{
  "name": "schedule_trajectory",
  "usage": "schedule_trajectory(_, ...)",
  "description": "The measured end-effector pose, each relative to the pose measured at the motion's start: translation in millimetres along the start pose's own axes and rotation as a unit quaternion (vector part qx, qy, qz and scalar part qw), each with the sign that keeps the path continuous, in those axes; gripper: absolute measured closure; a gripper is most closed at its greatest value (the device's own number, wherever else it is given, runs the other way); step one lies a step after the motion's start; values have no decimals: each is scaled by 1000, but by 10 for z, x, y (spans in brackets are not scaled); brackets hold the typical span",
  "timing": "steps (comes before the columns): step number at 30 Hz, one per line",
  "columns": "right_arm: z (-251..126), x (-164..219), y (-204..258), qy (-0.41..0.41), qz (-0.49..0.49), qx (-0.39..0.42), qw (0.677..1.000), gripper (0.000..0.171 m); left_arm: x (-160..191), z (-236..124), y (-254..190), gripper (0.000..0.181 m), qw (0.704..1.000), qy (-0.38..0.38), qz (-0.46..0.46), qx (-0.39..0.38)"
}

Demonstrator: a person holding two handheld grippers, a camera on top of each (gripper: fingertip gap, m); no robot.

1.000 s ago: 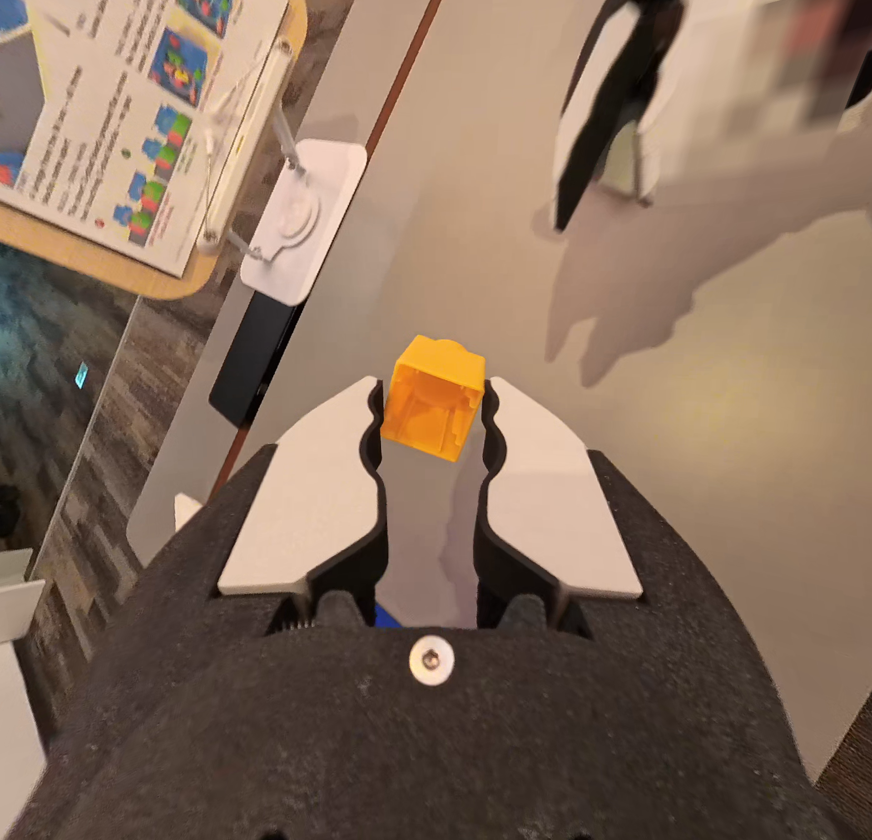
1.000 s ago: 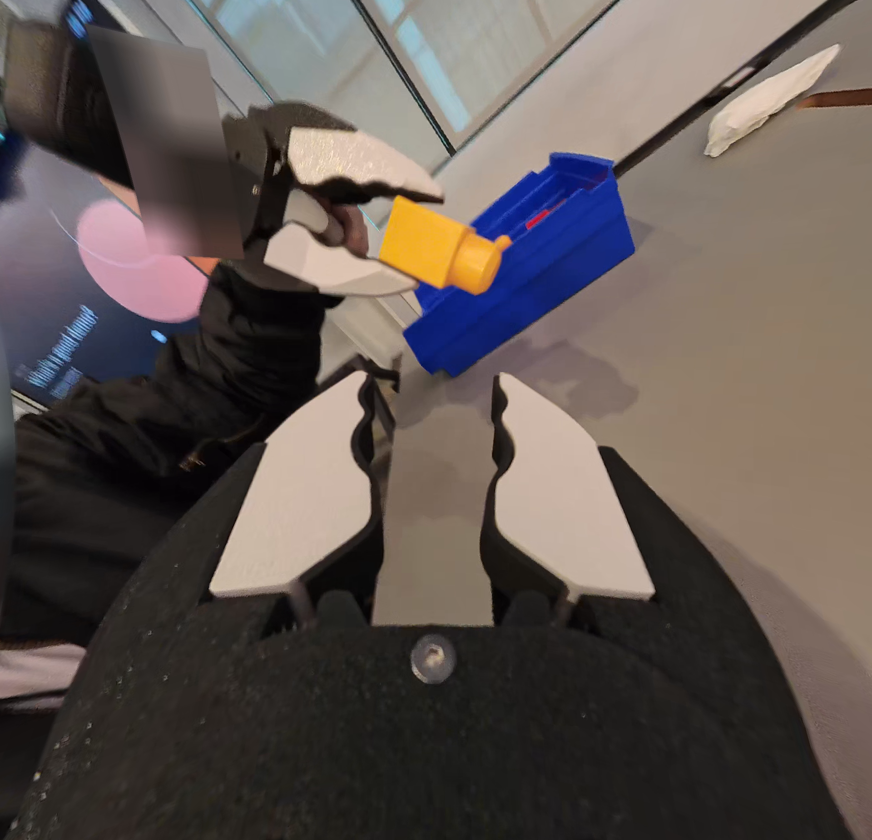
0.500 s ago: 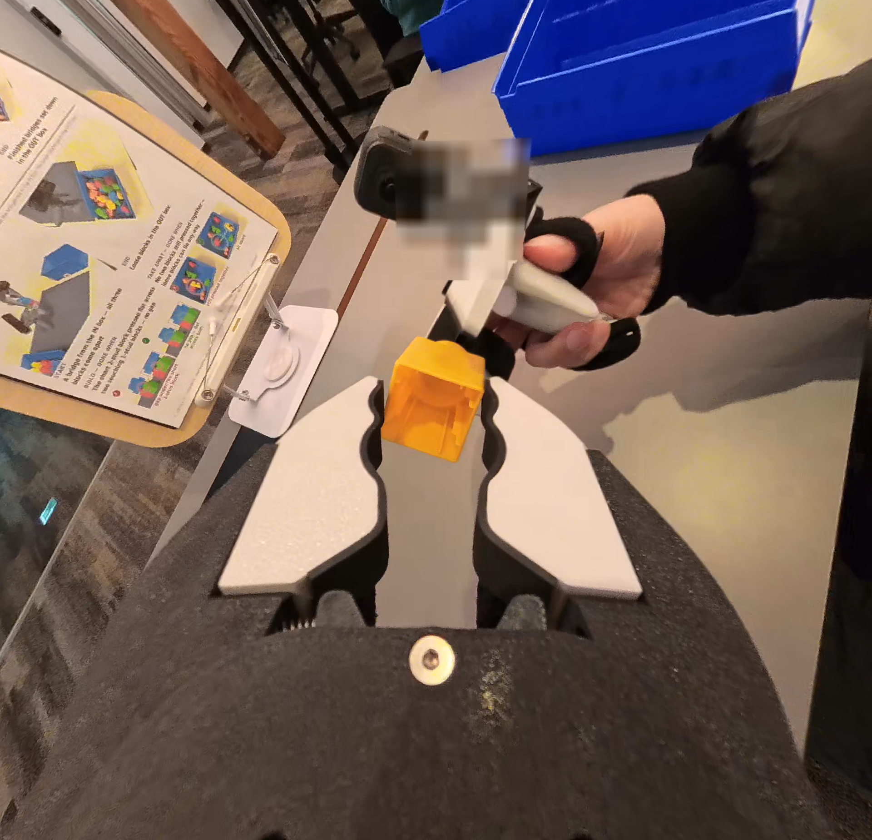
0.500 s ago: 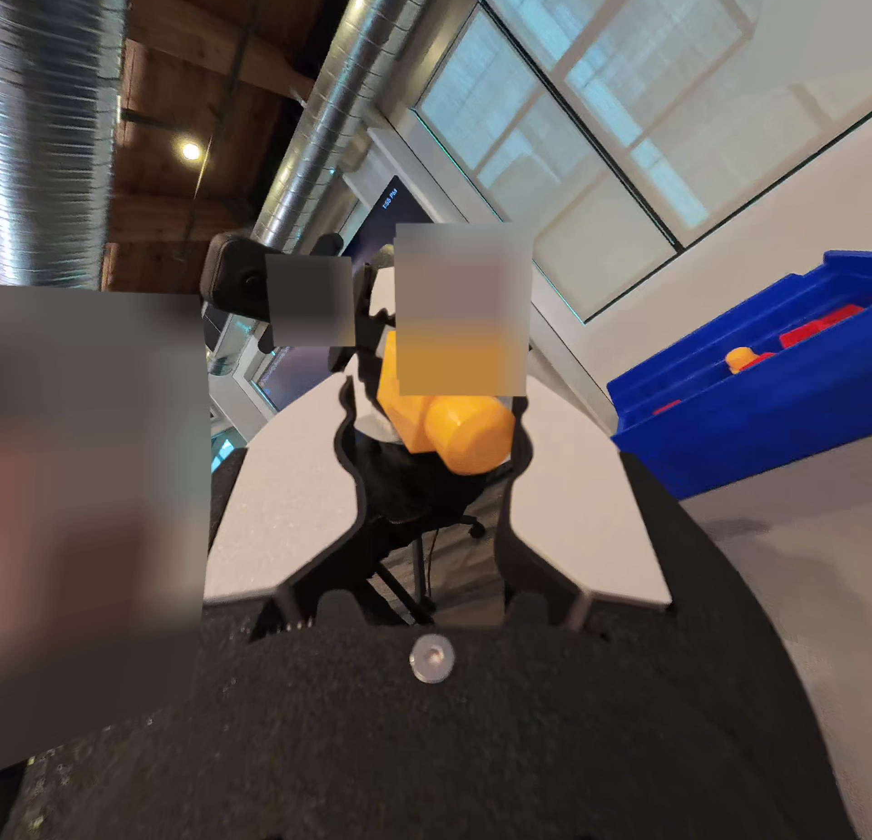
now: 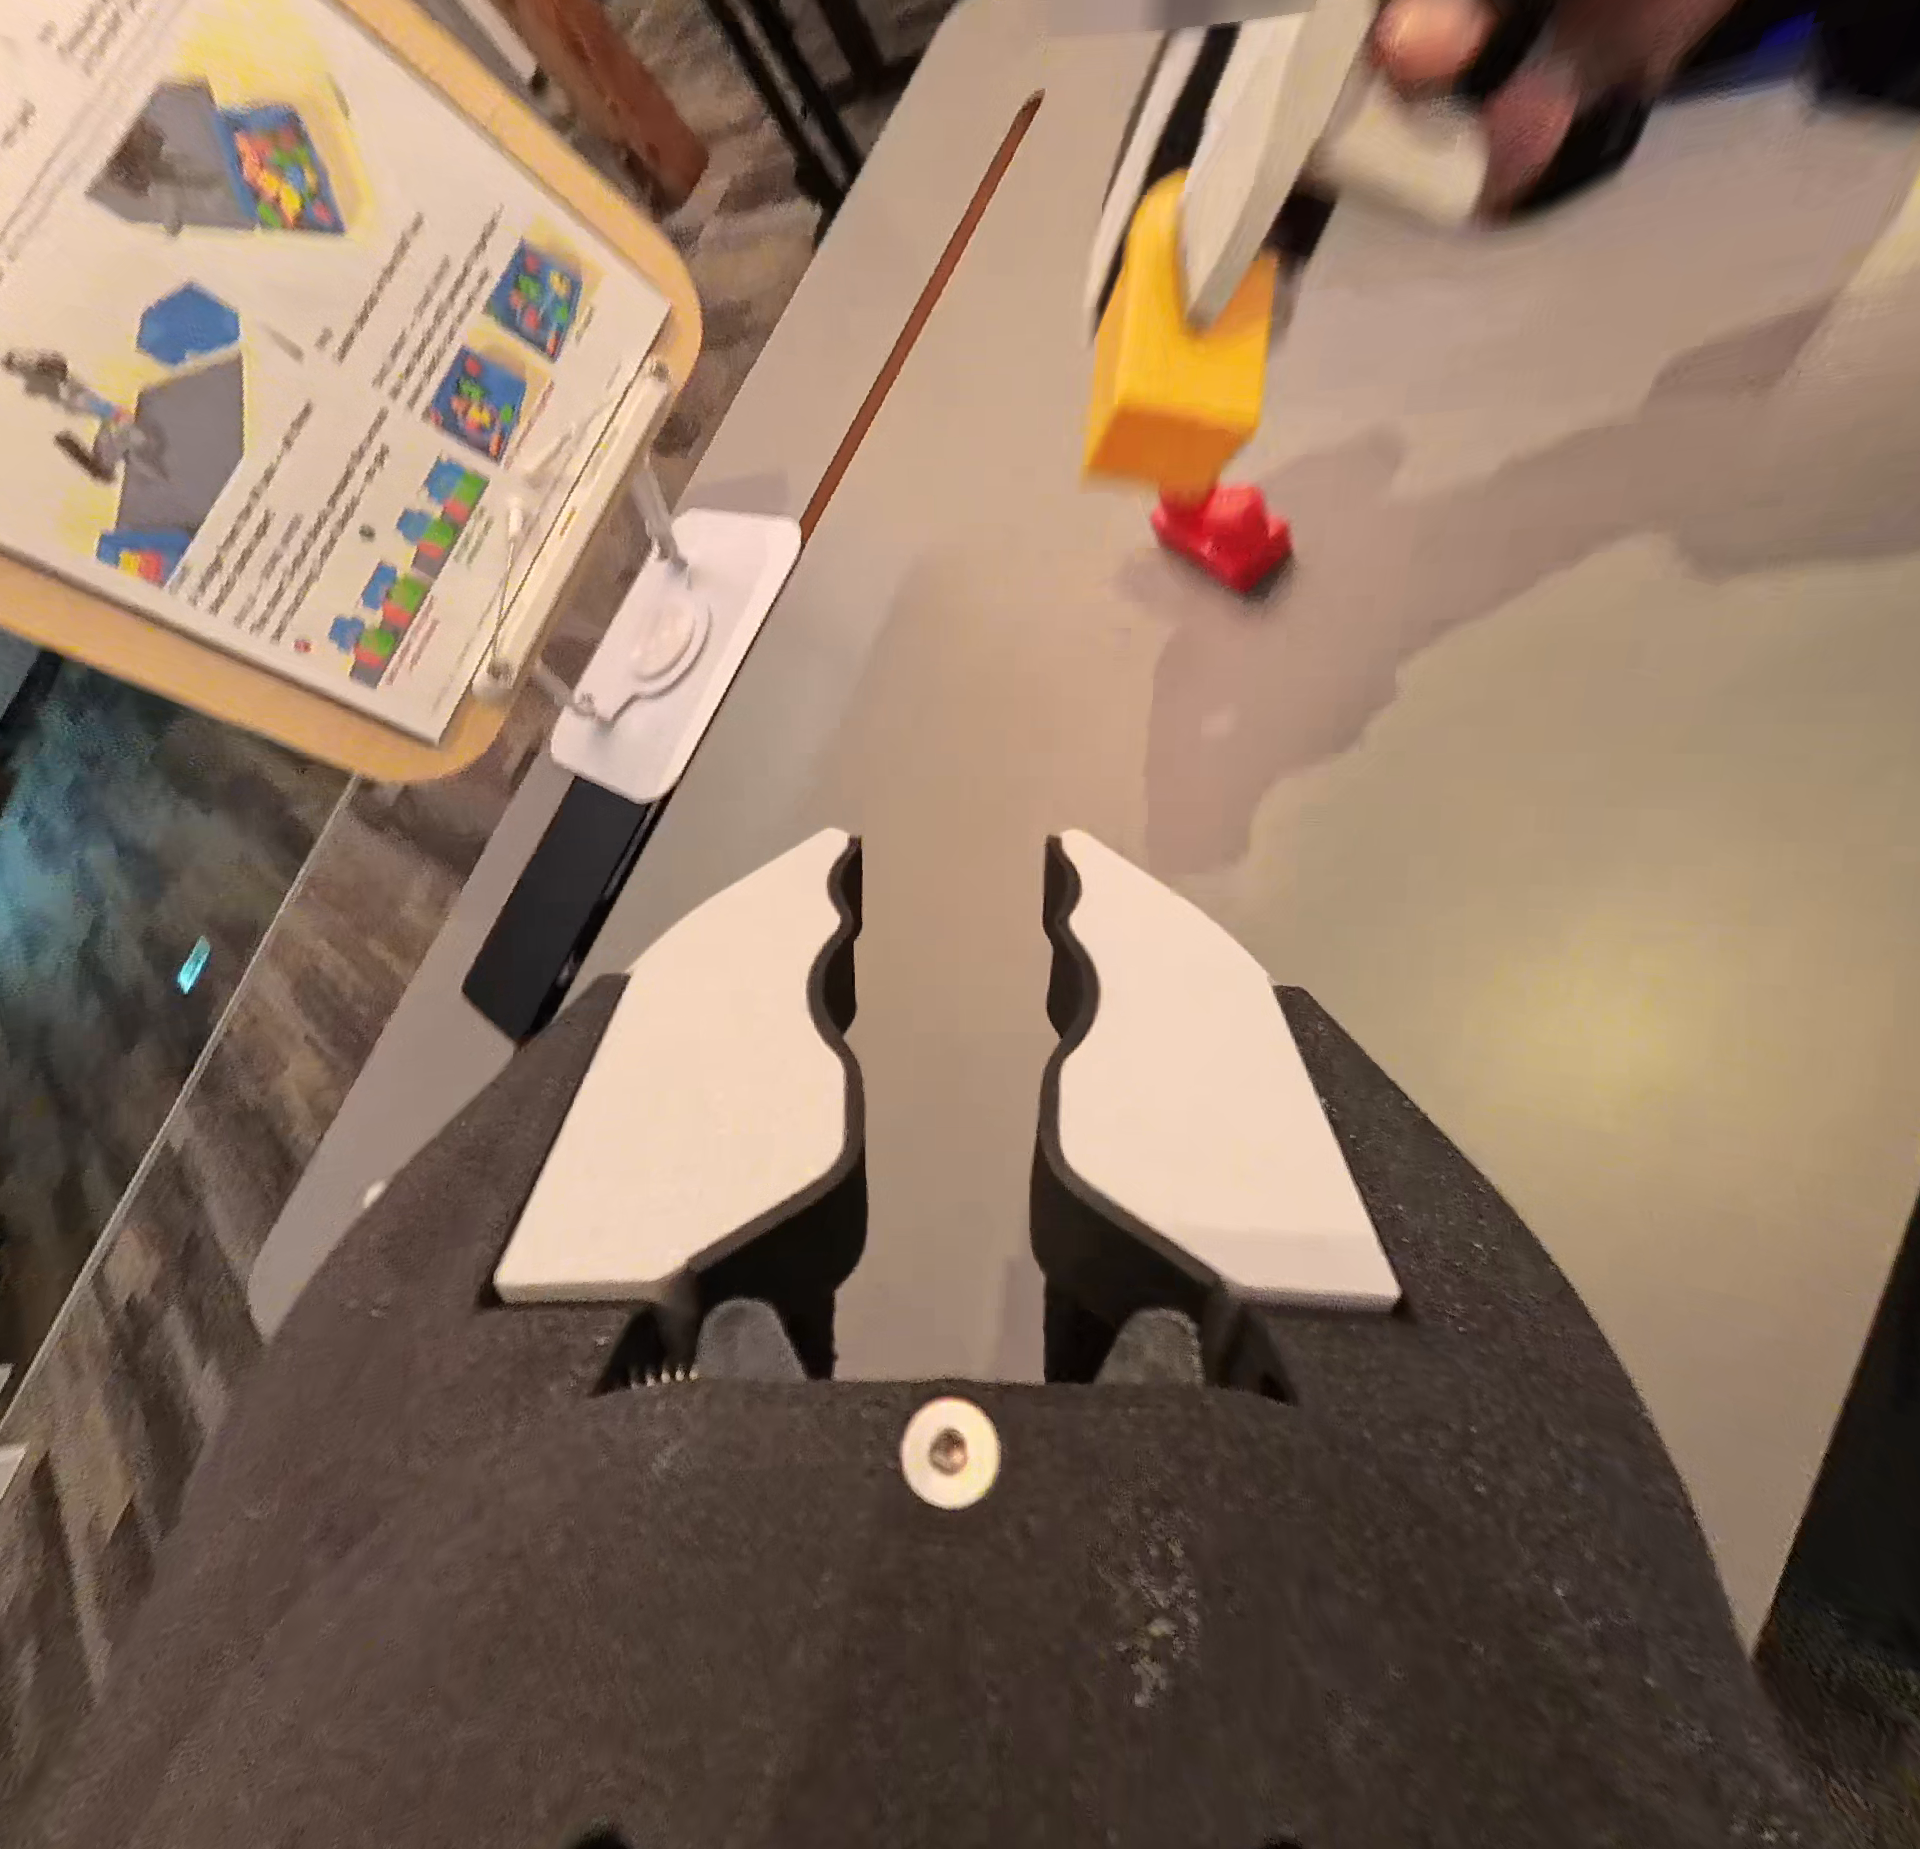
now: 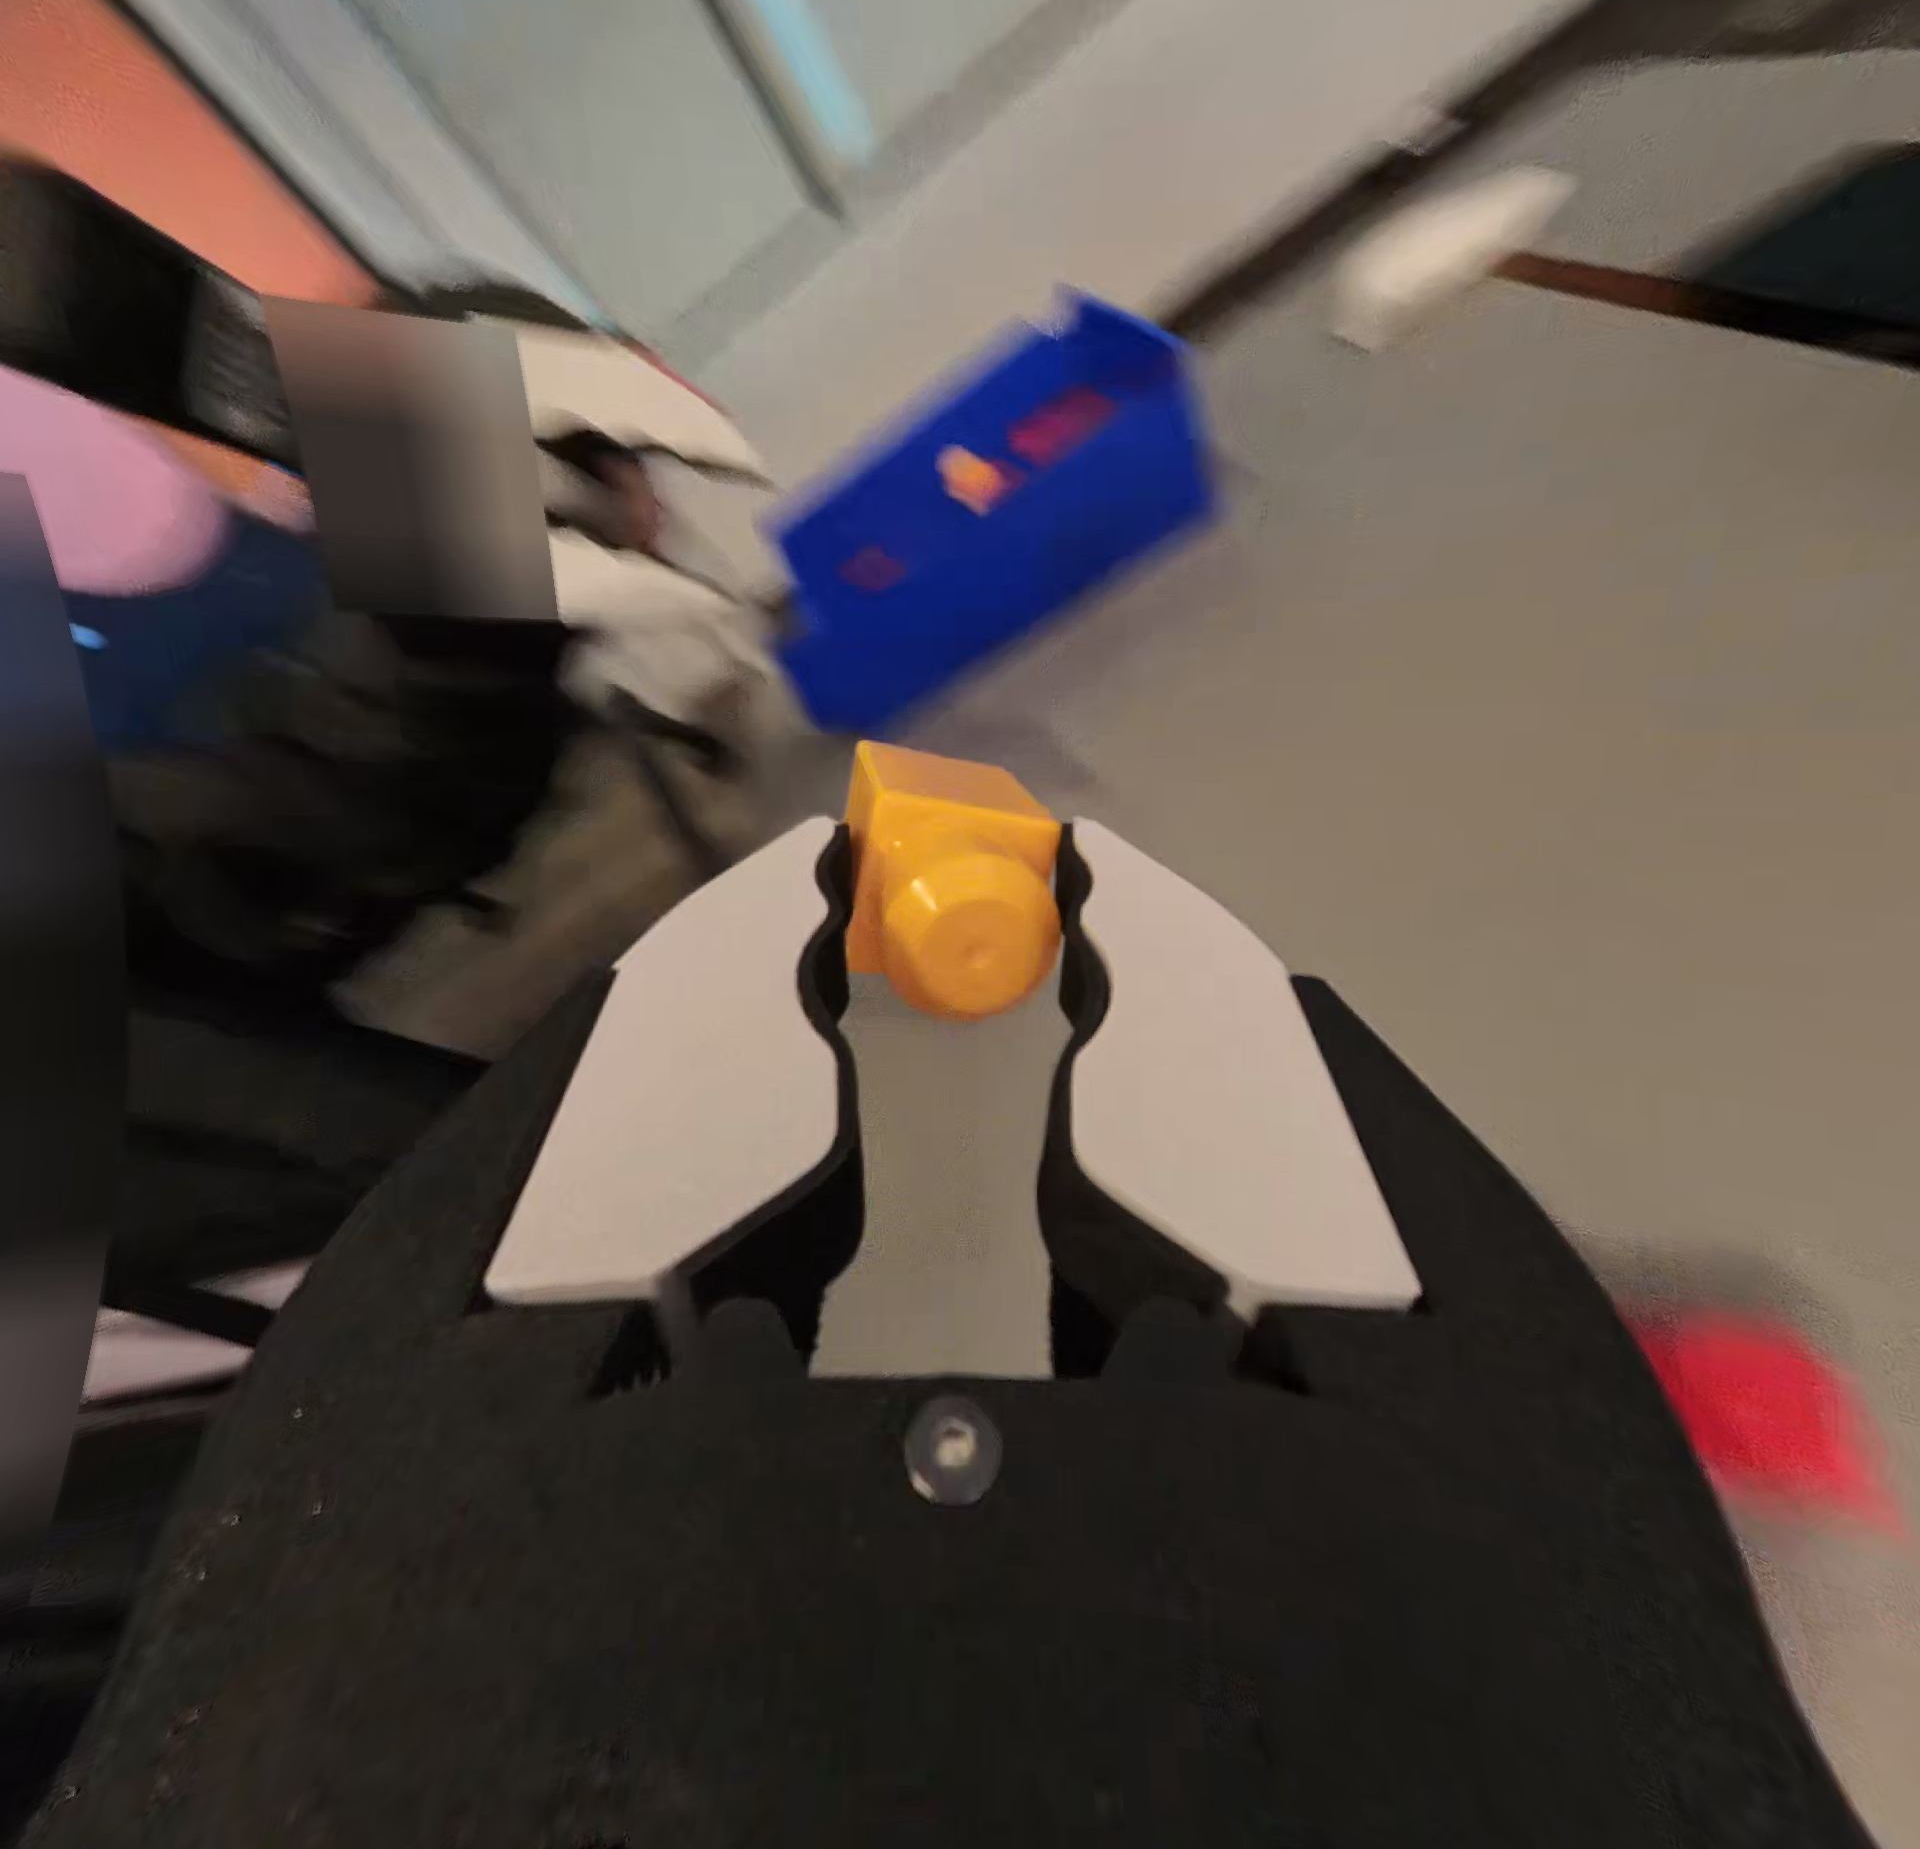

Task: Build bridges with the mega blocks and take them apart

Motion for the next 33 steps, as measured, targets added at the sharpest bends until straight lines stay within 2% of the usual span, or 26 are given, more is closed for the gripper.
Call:
schedule_trajectory(3,-591,188,-197,127,-64,197,970,134,269,-58,-38,150,999,33,2,-14)
schedule_trajectory(6,-913,462,-277,251,-98,262,927,134,445,-65,-98,150,999,46,-8,-7)
schedule_trajectory(10,-929,829,-477,375,-123,301,868,134,535,-77,-123,148,998,42,-39,3)
schedule_trajectory(12,-863,924,-572,413,-142,319,841,134,576,-119,-112,145,998,44,-50,-2)
schedule_trajectory(14,-758,975,-628,431,-157,321,828,134,642,-189,-96,143,997,48,-61,-6)
schedule_trajectory(21,-293,1090,-578,465,-202,276,817,134,991,-509,-16,140,991,77,-101,-35)
schedule_trajectory(23,-105,1056,-547,478,-226,269,805,134,1059,-584,3,140,990,84,-106,-42)
schedule_trajectory(28,462,855,-660,500,-255,240,792,134,1100,-718,43,140,988,86,-116,-59)
schedule_trajectory(33,827,805,-819,521,-256,214,786,134,1144,-859,26,141,987,89,-117,-70)
Point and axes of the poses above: each gripper's, where its closed fingertips meet, z out along the fingers, x out of its underside, y = z × x across the jaws, the point moved 7 cm from there along -z, back along the fingers, and after that the axes turned 3 degrees about -x, right-handed, at the moved point
